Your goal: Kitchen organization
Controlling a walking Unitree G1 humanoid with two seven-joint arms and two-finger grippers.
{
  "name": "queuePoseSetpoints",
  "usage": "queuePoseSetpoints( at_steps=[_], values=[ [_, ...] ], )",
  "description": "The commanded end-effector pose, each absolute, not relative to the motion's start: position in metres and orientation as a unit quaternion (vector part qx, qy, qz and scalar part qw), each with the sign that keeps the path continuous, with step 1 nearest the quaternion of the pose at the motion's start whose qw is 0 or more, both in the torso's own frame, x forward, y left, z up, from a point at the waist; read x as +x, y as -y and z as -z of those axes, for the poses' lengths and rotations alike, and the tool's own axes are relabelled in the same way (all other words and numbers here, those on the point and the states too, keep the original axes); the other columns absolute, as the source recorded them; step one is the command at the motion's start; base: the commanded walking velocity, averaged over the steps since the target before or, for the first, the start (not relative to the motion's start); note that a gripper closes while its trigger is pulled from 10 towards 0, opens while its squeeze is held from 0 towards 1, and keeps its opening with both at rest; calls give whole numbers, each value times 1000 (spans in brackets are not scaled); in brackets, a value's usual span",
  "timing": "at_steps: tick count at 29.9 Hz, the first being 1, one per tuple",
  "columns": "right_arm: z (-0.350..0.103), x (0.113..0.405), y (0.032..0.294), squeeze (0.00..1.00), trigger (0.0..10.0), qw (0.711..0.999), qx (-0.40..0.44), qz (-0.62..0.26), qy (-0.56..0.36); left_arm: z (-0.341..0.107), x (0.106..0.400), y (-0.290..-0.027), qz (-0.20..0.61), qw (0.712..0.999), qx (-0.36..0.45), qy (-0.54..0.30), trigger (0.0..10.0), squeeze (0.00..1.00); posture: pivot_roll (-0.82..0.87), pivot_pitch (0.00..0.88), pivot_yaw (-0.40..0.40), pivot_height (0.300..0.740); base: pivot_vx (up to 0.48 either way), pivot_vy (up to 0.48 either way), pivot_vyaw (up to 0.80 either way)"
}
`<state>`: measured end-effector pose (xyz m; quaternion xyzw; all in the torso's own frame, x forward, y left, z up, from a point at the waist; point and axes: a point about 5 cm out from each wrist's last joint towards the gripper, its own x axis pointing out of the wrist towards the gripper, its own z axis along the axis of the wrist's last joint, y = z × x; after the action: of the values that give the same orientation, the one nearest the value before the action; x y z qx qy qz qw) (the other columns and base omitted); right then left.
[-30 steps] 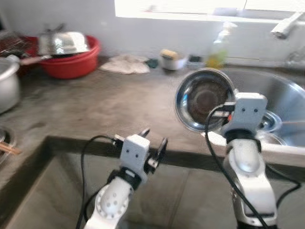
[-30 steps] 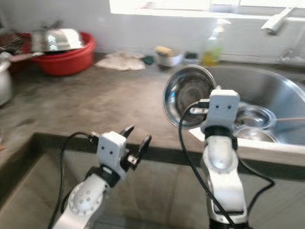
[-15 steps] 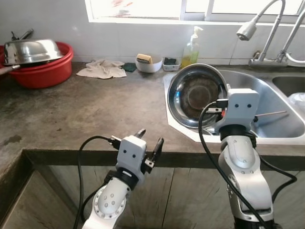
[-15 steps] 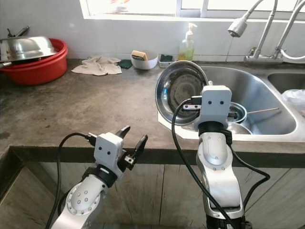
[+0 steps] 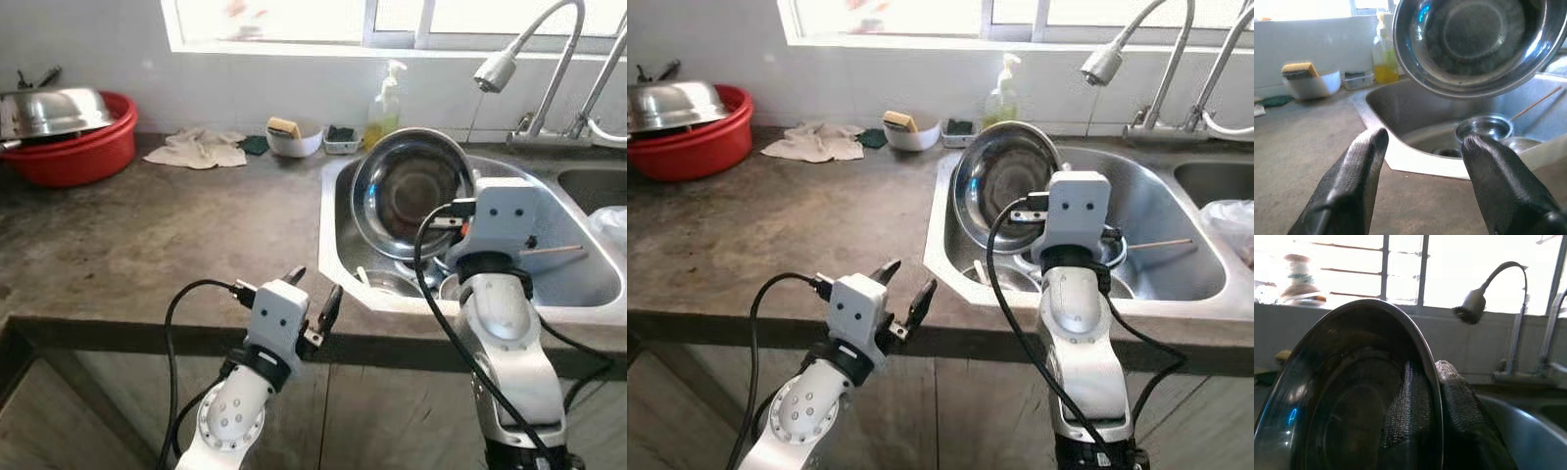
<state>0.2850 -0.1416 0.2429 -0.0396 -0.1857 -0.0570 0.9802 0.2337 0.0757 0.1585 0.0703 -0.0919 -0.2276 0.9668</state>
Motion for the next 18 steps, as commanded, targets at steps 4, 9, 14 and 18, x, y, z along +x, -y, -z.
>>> queuePoseSetpoints(
  at_steps=[4,9,14,18],
  values=[
    [-248,286,146,0,10000,978,-40,61,193,-163,235,-75,224,967,70,102,10000,0,156,67,-24,740,358,-315,0],
    [-249,288,147,0,10000,980,-35,49,188,-162,236,-76,223,967,68,101,10000,0,161,65,-29,740,360,-315,0],
    [-256,297,150,0,10000,981,-34,37,185,-163,237,-80,207,971,63,106,10000,0,158,65,-36,740,322,-61,0],
    [-259,307,155,0,10000,983,-42,41,175,-162,237,-81,201,972,58,103,10000,0,162,66,-43,740,0,0,0]
  ],
)
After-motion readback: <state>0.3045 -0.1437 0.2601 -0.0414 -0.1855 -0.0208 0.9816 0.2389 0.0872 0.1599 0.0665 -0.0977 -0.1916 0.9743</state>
